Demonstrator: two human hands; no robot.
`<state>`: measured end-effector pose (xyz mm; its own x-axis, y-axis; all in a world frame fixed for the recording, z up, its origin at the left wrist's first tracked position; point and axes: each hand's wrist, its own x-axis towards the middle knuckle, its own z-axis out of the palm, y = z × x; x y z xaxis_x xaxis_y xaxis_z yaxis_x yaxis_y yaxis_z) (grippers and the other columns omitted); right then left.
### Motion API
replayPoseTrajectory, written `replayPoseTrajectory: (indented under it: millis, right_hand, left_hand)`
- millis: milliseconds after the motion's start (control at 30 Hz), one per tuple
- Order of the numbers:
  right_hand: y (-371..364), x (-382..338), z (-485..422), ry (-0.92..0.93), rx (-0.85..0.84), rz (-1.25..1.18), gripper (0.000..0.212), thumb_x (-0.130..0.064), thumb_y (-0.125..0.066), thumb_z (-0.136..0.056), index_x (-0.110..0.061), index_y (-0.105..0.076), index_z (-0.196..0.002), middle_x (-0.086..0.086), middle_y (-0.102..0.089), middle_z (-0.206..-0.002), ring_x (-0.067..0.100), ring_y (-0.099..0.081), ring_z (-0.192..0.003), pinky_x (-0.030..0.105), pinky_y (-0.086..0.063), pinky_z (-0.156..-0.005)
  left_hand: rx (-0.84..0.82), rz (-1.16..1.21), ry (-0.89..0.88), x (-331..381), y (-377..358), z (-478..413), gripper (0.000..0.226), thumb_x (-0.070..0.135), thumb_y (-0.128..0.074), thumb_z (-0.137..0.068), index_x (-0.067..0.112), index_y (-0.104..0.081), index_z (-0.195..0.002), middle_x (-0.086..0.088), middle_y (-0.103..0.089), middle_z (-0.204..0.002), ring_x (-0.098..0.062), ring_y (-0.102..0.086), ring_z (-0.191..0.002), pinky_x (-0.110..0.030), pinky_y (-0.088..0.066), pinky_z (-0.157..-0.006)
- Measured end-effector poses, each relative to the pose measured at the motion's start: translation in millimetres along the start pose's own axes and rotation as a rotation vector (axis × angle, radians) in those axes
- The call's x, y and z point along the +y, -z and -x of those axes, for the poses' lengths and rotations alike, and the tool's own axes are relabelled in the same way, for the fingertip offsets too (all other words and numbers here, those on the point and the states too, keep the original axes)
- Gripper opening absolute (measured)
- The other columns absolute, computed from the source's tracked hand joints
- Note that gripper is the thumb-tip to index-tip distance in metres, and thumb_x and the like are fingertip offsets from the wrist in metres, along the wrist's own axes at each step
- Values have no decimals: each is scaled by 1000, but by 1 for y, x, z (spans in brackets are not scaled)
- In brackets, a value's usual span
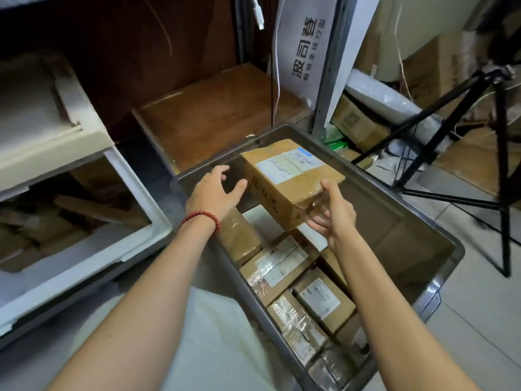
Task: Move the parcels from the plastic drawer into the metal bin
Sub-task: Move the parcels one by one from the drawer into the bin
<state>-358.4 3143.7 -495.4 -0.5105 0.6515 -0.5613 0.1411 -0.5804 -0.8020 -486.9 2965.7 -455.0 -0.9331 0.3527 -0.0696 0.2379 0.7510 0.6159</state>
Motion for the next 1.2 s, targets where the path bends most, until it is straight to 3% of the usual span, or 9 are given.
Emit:
replayPoseTrajectory:
  millis: [100, 233, 433, 533, 667, 767, 867, 1033, 1200]
  right_hand:
    - [2, 13, -24, 1, 116, 30, 69, -51, -77, -71, -22, -43, -124, 11, -63, -118, 16, -66, -75, 35, -61, -71]
    - [-5, 33, -49, -9, 94, 52, 82, -45, -76, -77, -23, -33, -142, 6, -56, -128, 21, -65, -104, 31, -60, -71]
    - [-17, 63, -85, -69, 33, 59, 86, -44, -74, -79, -24, -25, -147, 5, -48, -137, 26, -58, -117, 31, -57, -81]
    - [-14, 73, -98, -108, -37, 13, 75, -37, -66, -88, -21, -23, -148, 5, -51, -127, 29, -55, -121, 36, -52, -91]
    - [-13, 86, -107, -155, -127, -10, 69, -29, -61, -93, -20, -22, -149, 11, -50, -139, 30, -49, -130, 43, -44, -104]
    - [-14, 89, -110, -166, -161, -27, 63, -26, -59, -95, -21, -26, -148, 3, -57, -130, 24, -49, -130, 44, -41, -108]
    - [-14, 87, -108, -130, -177, 136, 67, -30, -63, -92, -23, -22, -146, 0, -62, -120, 18, -59, -114, 40, -41, -108]
    - [-10, 84, -110, -55, -188, 505, 87, -47, -58, -92, -19, -6, -154, 4, -39, -150, 26, -40, -136, 38, -27, -112]
    - [-5, 86, -114, -32, -268, 702, 87, -58, -46, -92, -18, 0, -154, 7, -31, -155, 30, -33, -140, 43, -22, -115]
  left_hand:
    - [-6, -295, -163, 3, -11, -14, 49, 55, -48, -91, 30, -46, -133, 3, -57, -131, -25, -50, -122, -45, -44, -98]
    - [-7, -510, -279, -2, -22, -23, 44, 50, -48, -93, 29, -50, -130, 1, -61, -124, -25, -52, -119, -45, -41, -97]
    - [7, -542, -284, -9, -19, -34, 41, 48, -48, -93, 29, -51, -129, 2, -62, -123, -24, -51, -119, -44, -39, -98]
    - [45, -524, -310, -8, -16, -37, 39, 48, -47, -93, 30, -52, -128, 5, -61, -123, -22, -51, -119, -42, -38, -98]
    - [67, -526, -327, -12, -17, -38, 38, 48, -47, -93, 30, -52, -126, 6, -61, -122, -20, -51, -117, -40, -38, -95]
    - [81, -519, -322, -18, -15, -37, 37, 47, -48, -93, 30, -54, -125, 6, -62, -121, -20, -52, -116, -40, -39, -94]
    - [98, -514, -312, -22, -11, -37, 38, 48, -47, -93, 29, -54, -125, 6, -62, -120, -19, -52, -116, -39, -39, -93]
    - [86, -520, -308, -28, -11, -32, 39, 50, -47, -93, 30, -53, -126, 7, -61, -121, -18, -51, -117, -39, -37, -93]
    - [85, -494, -298, -34, -7, -27, 39, 49, -47, -93, 31, -52, -127, 8, -60, -122, -16, -51, -117, -38, -37, -94]
